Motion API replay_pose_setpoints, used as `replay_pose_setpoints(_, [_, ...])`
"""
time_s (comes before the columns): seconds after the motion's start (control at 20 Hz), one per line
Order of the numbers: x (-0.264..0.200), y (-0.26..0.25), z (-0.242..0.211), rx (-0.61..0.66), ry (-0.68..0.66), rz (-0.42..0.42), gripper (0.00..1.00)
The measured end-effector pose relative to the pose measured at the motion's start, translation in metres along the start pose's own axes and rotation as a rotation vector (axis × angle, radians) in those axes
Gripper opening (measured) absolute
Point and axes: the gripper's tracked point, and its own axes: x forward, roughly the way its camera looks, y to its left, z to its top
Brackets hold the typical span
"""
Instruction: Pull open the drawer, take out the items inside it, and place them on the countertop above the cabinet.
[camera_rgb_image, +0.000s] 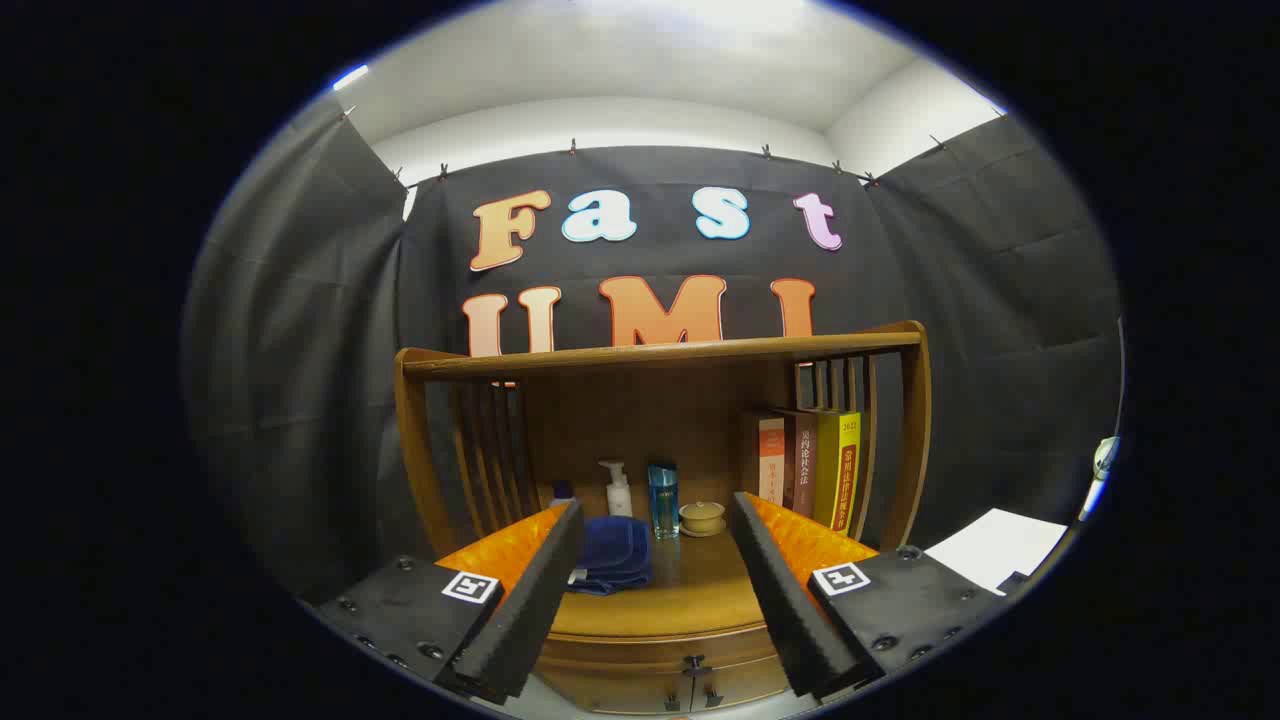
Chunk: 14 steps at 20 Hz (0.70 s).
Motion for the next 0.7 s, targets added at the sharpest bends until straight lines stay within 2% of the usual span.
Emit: replay_pose_setpoints(0.7, [0.0011,-0.0086,-0.0064,-0.002,-0.003,-0.018,0.98])
